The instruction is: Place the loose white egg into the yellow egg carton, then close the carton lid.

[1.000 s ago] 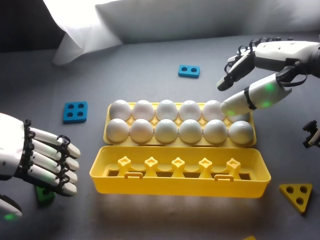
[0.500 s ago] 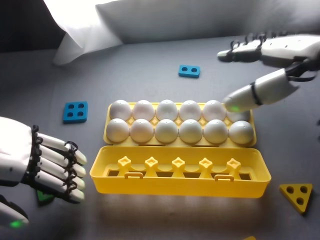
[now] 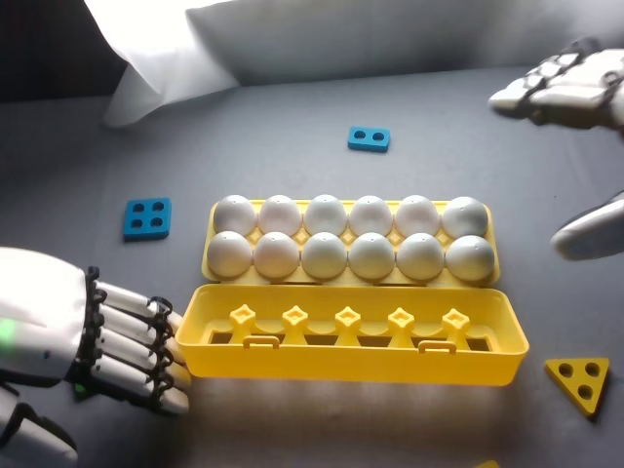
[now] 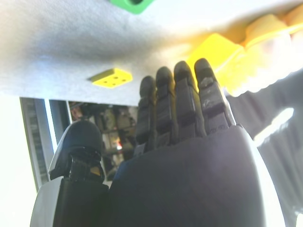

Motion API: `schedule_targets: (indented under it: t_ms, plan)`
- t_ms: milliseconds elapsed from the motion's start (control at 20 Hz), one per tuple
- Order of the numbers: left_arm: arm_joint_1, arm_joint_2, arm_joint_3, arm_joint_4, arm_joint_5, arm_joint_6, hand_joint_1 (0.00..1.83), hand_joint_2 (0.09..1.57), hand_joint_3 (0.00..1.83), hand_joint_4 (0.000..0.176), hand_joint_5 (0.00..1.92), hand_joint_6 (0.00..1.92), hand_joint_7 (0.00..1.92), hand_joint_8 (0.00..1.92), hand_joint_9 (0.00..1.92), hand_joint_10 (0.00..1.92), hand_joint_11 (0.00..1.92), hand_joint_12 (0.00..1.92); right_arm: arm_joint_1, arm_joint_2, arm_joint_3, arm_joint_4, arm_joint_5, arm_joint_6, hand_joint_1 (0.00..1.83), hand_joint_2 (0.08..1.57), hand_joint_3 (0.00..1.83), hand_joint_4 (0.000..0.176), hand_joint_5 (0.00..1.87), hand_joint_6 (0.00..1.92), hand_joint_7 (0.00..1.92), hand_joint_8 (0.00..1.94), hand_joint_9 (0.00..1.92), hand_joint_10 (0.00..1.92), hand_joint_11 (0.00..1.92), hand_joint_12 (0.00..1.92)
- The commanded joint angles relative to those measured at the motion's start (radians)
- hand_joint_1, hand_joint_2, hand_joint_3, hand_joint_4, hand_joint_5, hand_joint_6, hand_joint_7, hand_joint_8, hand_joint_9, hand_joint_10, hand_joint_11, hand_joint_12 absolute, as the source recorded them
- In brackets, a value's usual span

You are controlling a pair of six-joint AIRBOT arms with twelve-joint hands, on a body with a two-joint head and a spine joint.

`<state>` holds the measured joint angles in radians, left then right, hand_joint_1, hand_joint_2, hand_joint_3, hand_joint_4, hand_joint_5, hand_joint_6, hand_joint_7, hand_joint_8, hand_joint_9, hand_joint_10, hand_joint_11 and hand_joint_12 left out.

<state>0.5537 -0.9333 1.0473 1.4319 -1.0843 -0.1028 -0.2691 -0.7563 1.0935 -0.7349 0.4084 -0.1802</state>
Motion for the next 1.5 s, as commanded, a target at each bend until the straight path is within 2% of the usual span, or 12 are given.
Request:
schedule_targets:
  t_ms: [0, 200, 350, 450, 550, 600, 750, 950, 1100, 1200, 1350, 1450]
  plan:
    - [0.001, 0.01, -0.002, -0.063, -0.051, 0.002, 0.0, 1.43, 0.0, 0.0, 0.26, 0.0, 0.27, 0.0, 0.2, 0.0, 0.0, 0.24, 0.006, 0.035, -0.01, 0.002, 0.116, 0.028, 0.2, 0.83, 0.01, 0.0, 0.0, 0.0, 0.0, 0.0, 0.0, 0.0, 0.0, 0.0]
    - [0.009, 0.01, -0.021, -0.057, -0.034, 0.014, 0.0, 1.44, 0.0, 0.0, 0.25, 0.0, 0.25, 0.0, 0.17, 0.0, 0.0, 0.19, -0.017, 0.148, -0.055, -0.041, 0.161, 0.082, 0.18, 0.86, 0.02, 0.0, 0.0, 0.0, 0.0, 0.0, 0.0, 0.0, 0.0, 0.0]
    - [0.015, 0.007, -0.03, -0.053, -0.021, 0.02, 0.0, 1.44, 0.0, 0.0, 0.25, 0.0, 0.24, 0.0, 0.16, 0.0, 0.0, 0.17, -0.022, 0.186, -0.056, -0.16, 0.201, 0.197, 0.21, 0.85, 0.01, 0.0, 0.0, 0.0, 0.0, 0.0, 0.0, 0.0, 0.0, 0.0]
    - [0.015, 0.009, -0.036, -0.053, -0.015, 0.02, 0.0, 1.45, 0.01, 0.0, 0.22, 0.0, 0.2, 0.0, 0.13, 0.0, 0.0, 0.11, -0.023, 0.195, -0.06, -0.168, 0.202, 0.202, 0.25, 0.84, 0.0, 0.0, 0.0, 0.0, 0.0, 0.0, 0.0, 0.0, 0.0, 0.0]
    - [0.011, 0.008, -0.041, -0.053, -0.006, 0.021, 0.0, 1.45, 0.0, 0.0, 0.27, 0.0, 0.26, 0.0, 0.2, 0.0, 0.0, 0.33, -0.024, 0.199, -0.06, -0.168, 0.202, 0.203, 0.23, 0.84, 0.0, 0.0, 0.0, 0.0, 0.0, 0.0, 0.0, 0.0, 0.0, 0.0]
    - [0.008, 0.008, -0.045, -0.053, -0.002, 0.021, 0.0, 1.45, 0.0, 0.0, 0.27, 0.0, 0.26, 0.0, 0.2, 0.0, 0.0, 0.33, -0.024, 0.199, -0.06, -0.168, 0.202, 0.205, 0.23, 0.84, 0.0, 0.0, 0.0, 0.0, 0.0, 0.0, 0.0, 0.0, 0.0, 0.0]
    - [-0.01, 0.008, -0.052, -0.054, 0.008, 0.02, 0.0, 1.46, 0.0, 0.0, 0.17, 0.0, 0.15, 0.0, 0.09, 0.0, 0.0, 0.06, -0.029, 0.198, -0.062, -0.168, 0.202, 0.211, 0.26, 0.81, 0.0, 0.0, 0.0, 0.0, 0.0, 0.0, 0.0, 0.0, 0.0, 0.0]
    - [-0.041, 0.011, -0.052, -0.071, 0.01, 0.002, 0.0, 1.46, 0.0, 0.0, 0.19, 0.0, 0.17, 0.0, 0.1, 0.0, 0.01, 0.07, -0.041, 0.199, -0.068, -0.17, 0.201, 0.211, 0.26, 0.82, 0.0, 0.0, 0.0, 0.0, 0.0, 0.0, 0.0, 0.0, 0.0, 0.0]
    - [-0.065, 0.01, -0.042, -0.078, 0.001, -0.019, 0.0, 1.46, 0.0, 0.0, 0.21, 0.0, 0.2, 0.0, 0.14, 0.0, 0.0, 0.22, -0.044, 0.199, -0.069, -0.17, 0.188, 0.211, 0.27, 0.83, 0.0, 0.0, 0.01, 0.0, 0.0, 0.0, 0.0, 0.0, 0.0, 0.0]
    - [-0.079, 0.009, -0.034, -0.094, 0.0, -0.027, 0.0, 1.46, 0.0, 0.0, 0.2, 0.0, 0.19, 0.0, 0.13, 0.01, 0.05, 0.09, -0.045, 0.2, -0.07, -0.17, 0.187, 0.211, 0.22, 0.85, 0.01, 0.0, 0.0, 0.0, 0.0, 0.0, 0.0, 0.0, 0.0, 0.0]
    - [-0.112, -0.001, -0.01, -0.135, 0.01, -0.031, 0.0, 1.45, 0.0, 0.0, 0.2, 0.0, 0.2, 0.0, 0.13, 0.0, 0.04, 0.09, -0.045, 0.2, -0.072, -0.17, 0.186, 0.211, 0.21, 0.86, 0.01, 0.0, 0.0, 0.0, 0.0, 0.0, 0.0, 0.0, 0.0, 0.0]
    - [-0.147, -0.011, 0.008, -0.153, 0.025, -0.032, 0.0, 1.47, 0.0, 0.0, 0.3, 0.0, 0.32, 0.0, 0.27, 0.0, 0.08, 0.37, -0.045, 0.2, -0.075, -0.17, 0.185, 0.211, 0.23, 0.85, 0.01, 0.0, 0.0, 0.0, 0.0, 0.0, 0.0, 0.0, 0.0, 0.0]
